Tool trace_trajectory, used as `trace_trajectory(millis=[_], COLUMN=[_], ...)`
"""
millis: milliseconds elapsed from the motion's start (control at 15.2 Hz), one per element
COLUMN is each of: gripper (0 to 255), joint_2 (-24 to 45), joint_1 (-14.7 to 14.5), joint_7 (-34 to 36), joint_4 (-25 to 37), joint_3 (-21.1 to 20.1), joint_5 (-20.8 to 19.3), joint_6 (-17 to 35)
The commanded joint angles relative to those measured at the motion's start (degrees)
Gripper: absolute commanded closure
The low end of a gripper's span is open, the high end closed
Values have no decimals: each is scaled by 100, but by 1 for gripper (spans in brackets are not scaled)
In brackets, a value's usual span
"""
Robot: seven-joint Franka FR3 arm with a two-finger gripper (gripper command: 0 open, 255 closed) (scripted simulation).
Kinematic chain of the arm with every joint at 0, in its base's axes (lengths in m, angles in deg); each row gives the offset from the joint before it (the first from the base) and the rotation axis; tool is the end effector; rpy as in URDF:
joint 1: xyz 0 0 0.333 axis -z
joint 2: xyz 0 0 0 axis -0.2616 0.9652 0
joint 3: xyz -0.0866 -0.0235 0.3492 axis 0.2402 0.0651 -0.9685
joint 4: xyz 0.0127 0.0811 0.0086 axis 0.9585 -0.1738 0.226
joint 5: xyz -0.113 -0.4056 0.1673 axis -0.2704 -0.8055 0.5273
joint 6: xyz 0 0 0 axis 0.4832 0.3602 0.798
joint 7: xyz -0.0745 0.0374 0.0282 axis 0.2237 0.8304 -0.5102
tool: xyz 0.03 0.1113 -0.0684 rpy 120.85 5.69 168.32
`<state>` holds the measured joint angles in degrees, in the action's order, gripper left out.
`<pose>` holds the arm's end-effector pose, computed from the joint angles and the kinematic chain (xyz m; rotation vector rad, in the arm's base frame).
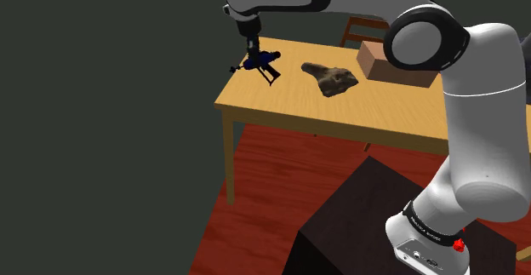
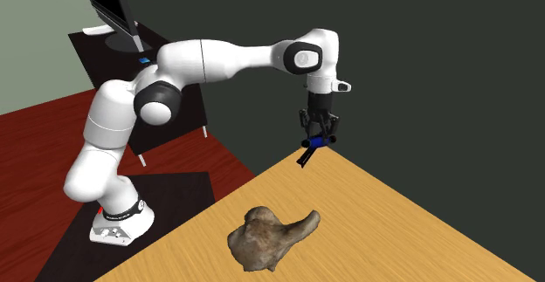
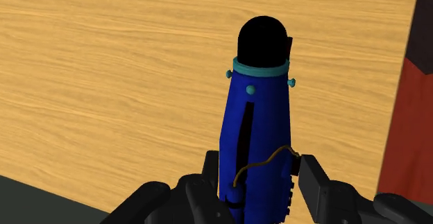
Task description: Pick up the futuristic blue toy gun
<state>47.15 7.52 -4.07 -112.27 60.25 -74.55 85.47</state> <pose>0.7845 0.1085 0.5092 2.6353 1.0918 -0.2040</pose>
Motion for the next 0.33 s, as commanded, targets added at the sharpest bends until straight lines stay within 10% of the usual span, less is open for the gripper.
trace_trajectory(millis=[0,264], gripper=[255,255], joint_2=[75,149], joint_1=[-23,-46], joint_7=[-55,-116], joint_4=[275,561], joint_3=[6,15], joint_5=[-3,-8], joint_6=[-193,-396])
